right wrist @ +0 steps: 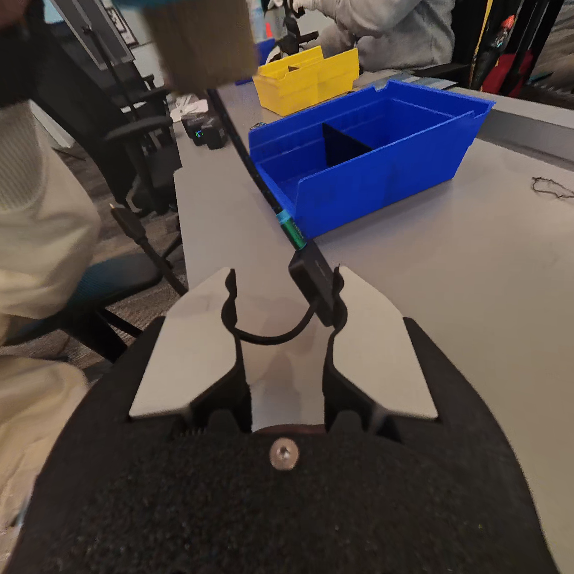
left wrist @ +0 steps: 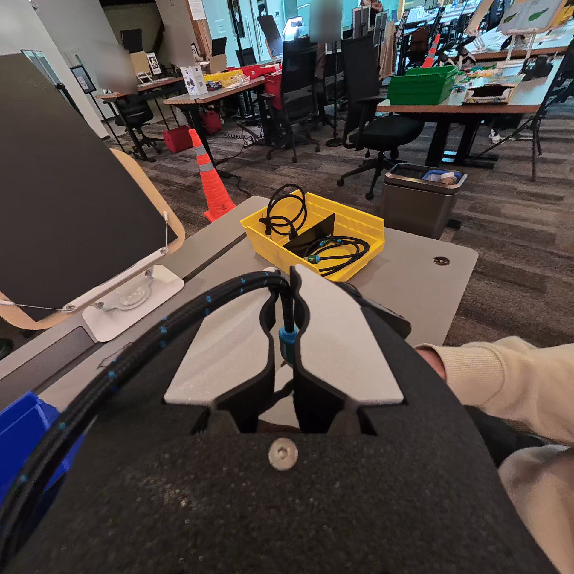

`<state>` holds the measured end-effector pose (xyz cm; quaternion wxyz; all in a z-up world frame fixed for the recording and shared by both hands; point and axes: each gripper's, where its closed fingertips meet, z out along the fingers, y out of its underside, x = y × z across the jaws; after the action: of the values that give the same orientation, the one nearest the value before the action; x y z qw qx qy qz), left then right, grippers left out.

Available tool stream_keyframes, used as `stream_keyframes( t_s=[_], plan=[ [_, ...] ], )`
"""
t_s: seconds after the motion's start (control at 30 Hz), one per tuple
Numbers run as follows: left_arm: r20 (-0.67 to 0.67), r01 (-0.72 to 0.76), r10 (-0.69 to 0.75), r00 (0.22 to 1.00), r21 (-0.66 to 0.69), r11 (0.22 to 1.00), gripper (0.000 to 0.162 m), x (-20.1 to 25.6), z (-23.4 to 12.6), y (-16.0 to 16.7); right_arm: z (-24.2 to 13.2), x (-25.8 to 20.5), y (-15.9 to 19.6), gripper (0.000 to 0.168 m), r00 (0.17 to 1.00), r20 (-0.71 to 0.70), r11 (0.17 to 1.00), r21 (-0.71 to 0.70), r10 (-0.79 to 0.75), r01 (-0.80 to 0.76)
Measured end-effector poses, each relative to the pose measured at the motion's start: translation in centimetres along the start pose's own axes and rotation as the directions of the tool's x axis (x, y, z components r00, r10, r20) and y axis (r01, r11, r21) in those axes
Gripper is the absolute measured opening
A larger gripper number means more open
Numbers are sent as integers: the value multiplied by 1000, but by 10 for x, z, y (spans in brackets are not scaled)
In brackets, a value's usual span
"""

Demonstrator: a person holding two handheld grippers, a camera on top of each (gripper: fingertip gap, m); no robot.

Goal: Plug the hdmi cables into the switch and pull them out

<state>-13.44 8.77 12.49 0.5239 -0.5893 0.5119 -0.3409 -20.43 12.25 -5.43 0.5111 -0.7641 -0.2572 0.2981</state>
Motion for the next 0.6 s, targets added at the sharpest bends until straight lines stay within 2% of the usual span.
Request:
stream_keyframes(
  t_s=[0.07, 0.13, 0.2, 0.27, 0.33, 0.4, 0.43, 0.5, 0.6],
  plan=[
    [-21, 27, -26, 999, 8, 1000, 6, 3, -1, -1, 6, 2, 5, 62, 996, 30, 995, -49, 84, -83],
    [-58, 53, -52, 997, 19, 998, 5, 10, -2, -4, 14, 2, 10, 59, 967, 97, 970, -87, 233, -225],
    [-79, 54, -52, 996, 24, 998, 5, 16, -3, -5, 19, -5, 4, 58, 872, 246, 906, -92, 423, -413],
    [-91, 56, -53, 994, 26, 998, 5, 20, -3, -7, 22, -9, 0, 59, 789, 347, 858, -115, 507, -500],
    [-107, 63, -60, 992, 23, 998, 6, 23, -3, -8, 29, 2, 14, 55, 865, 251, 901, -138, 434, -412],
    [-107, 59, -57, 993, 24, 998, 6, 24, -4, -10, 34, 15, 28, 54, 966, 100, 962, -161, 239, -221],
    [-111, 57, -54, 992, 24, 998, 6, 25, -5, -11, 34, 20, 34, 53, 991, 39, 974, -192, 128, -118],
    [-139, 68, -64, 988, 22, 997, 6, 31, -6, -13, 36, 27, 36, 53, 997, -60, 975, -217, -54, 40],
    [-165, 77, -71, 984, 28, 997, 6, 37, -4, -17, 35, 33, 23, 47, 960, -171, 965, -174, -224, 194]
  ],
)
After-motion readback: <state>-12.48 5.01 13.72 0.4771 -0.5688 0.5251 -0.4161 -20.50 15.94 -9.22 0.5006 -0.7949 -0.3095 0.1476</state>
